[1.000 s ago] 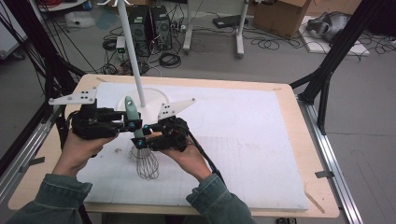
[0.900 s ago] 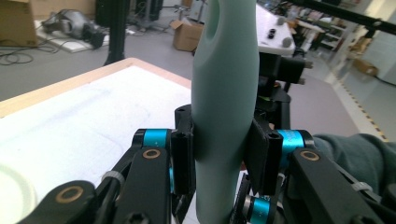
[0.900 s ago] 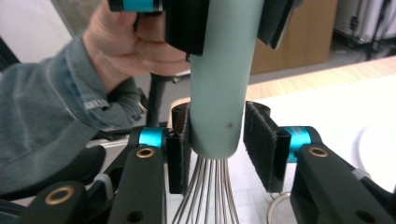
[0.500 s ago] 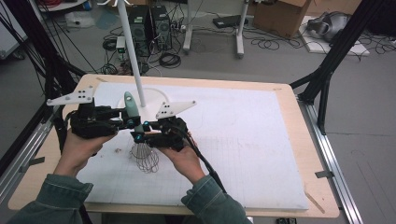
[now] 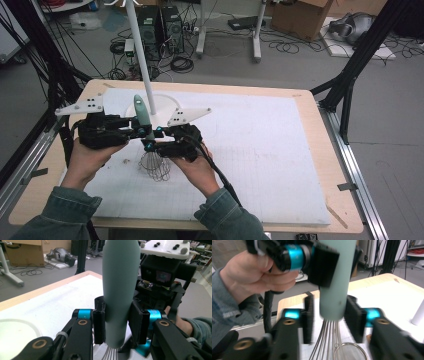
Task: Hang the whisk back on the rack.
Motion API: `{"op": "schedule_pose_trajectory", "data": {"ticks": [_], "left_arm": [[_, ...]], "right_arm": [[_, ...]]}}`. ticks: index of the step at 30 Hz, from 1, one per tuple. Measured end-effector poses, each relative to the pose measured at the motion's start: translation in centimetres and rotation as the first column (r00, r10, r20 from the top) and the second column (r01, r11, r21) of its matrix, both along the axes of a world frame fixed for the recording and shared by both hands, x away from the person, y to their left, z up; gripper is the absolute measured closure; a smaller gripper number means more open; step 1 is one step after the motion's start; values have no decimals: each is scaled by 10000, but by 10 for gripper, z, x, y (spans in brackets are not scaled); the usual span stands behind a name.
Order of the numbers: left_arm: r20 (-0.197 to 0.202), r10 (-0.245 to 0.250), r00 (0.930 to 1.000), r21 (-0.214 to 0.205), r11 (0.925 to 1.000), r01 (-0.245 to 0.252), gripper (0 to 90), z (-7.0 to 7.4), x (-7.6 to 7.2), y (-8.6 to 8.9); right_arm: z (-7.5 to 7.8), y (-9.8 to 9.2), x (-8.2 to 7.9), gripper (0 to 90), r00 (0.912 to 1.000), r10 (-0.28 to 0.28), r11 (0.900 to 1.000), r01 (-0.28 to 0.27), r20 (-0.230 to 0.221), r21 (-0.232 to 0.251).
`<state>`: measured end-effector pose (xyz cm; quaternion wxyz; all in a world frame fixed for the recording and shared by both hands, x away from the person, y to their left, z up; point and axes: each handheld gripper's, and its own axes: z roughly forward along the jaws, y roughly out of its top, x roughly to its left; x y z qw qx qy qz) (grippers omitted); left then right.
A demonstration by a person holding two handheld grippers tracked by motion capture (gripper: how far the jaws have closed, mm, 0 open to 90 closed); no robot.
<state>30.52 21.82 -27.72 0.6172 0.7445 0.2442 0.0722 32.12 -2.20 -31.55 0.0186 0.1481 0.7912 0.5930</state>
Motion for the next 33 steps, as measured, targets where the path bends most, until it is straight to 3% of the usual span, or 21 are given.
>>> {"op": "schedule_pose_trajectory", "data": {"ticks": [3,8,16,33], "left_arm": [[-6,-113,9999,-160,9998,113,681,1,5,4],[33,-240,9997,-64,9997,240,681,6,14,10],[181,-419,9990,-115,9990,421,681,23,33,22],[232,-598,9979,-27,9982,599,681,50,64,32]], "right_arm": [[1,-10,1,528,9999,143,9999,-144,-84,-31],[4,-30,3,447,9996,288,9996,-288,-45,-33],[9,-67,4,391,9996,270,9996,-270,-89,76],[10,-136,8,297,9960,-824,9948,843,-348,580]]}}
